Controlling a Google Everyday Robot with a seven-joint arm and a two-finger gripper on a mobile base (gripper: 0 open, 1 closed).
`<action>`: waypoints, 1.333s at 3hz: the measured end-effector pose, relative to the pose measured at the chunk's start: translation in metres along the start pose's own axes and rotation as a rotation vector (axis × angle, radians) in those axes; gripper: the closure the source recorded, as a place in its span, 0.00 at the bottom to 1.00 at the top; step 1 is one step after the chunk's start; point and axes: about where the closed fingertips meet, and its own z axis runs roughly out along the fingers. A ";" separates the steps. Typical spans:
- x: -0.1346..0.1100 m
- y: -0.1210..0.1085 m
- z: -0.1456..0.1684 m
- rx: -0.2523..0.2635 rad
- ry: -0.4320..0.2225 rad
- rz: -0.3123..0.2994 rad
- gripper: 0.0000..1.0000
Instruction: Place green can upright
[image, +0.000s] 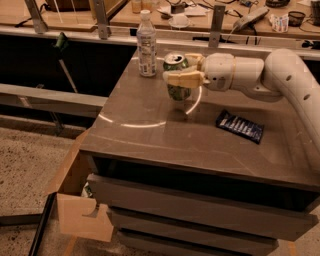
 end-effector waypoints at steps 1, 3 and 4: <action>0.015 0.003 0.002 0.000 -0.032 0.008 1.00; 0.029 0.006 0.000 -0.007 0.018 0.011 0.59; 0.033 0.007 -0.002 -0.008 0.038 0.019 0.35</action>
Offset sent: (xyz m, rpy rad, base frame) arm -0.0019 -0.0040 -0.0365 -0.0282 0.0198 0.0046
